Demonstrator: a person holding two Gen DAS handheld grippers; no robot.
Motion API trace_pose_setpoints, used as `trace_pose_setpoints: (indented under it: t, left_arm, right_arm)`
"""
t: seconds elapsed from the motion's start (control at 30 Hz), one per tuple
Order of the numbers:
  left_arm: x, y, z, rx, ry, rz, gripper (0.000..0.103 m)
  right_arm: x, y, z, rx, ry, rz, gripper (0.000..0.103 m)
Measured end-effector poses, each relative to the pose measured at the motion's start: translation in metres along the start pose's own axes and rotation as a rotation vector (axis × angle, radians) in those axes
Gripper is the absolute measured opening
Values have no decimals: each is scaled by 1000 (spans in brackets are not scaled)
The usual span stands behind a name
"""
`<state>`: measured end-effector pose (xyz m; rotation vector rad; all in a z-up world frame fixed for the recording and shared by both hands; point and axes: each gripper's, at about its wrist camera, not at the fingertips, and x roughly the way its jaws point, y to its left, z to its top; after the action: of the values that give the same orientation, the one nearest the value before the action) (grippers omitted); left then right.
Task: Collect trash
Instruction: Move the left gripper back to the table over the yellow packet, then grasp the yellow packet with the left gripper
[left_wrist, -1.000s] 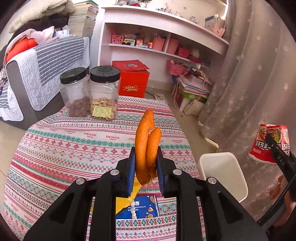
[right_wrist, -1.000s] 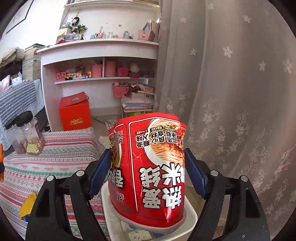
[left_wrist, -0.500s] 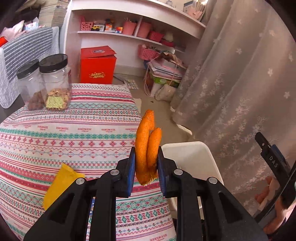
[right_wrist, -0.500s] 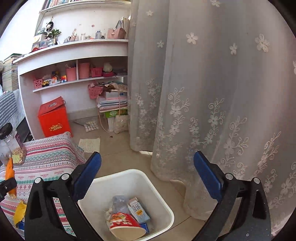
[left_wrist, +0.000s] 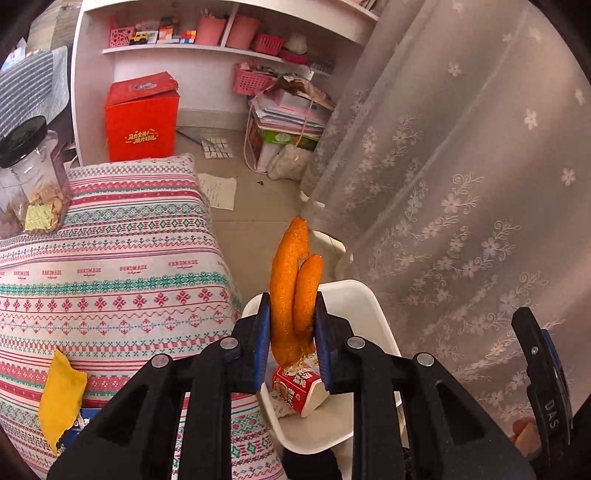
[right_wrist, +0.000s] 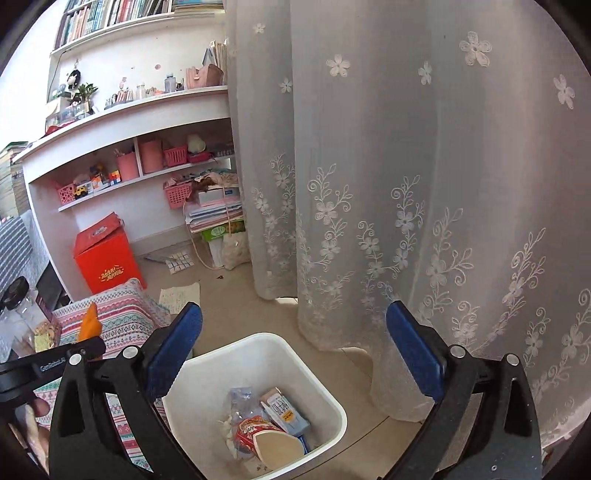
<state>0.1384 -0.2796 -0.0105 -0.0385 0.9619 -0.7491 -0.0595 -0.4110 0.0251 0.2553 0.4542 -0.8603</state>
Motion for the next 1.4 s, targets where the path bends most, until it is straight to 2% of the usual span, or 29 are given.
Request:
trace_pose_setpoints:
  t: [0.13,0.23,0.3,0.33,0.47,0.7,0.97,1.17,1.4]
  left_arm:
    - [15,-10,4,-8,38,-27,26]
    - [27,-12,5,-29,76,-54,48]
    - [31,-8,3,-51,95,-58,69]
    - [31,-6,0,-58,97,-59,70]
    - [22,14,-10,-45,126,-25,70]
    - [-9,89,-14,-36,164,137,70]
    - [-31,174,-44,-59,296,264,70]
    - [-24,207,-77,-84,379,284,70]
    - [-8,224,-86,-118,411,275,71]
  right_arm:
    - [0,-5,-1,23,11,1,96]
    - [-1,-5,-2,20,4,-7,96]
    - [1,-5,-2,17,12,-7,96]
    - [2,-5,-3,18,19,-6,96]
    - [10,2,-5,4,78,21,96]
    - [19,29,-14,-65,179,90,96]
    - [24,71,-33,-193,275,174,96]
    - [25,101,-47,-283,319,207,96]
    - [25,128,-62,-364,353,239,96]
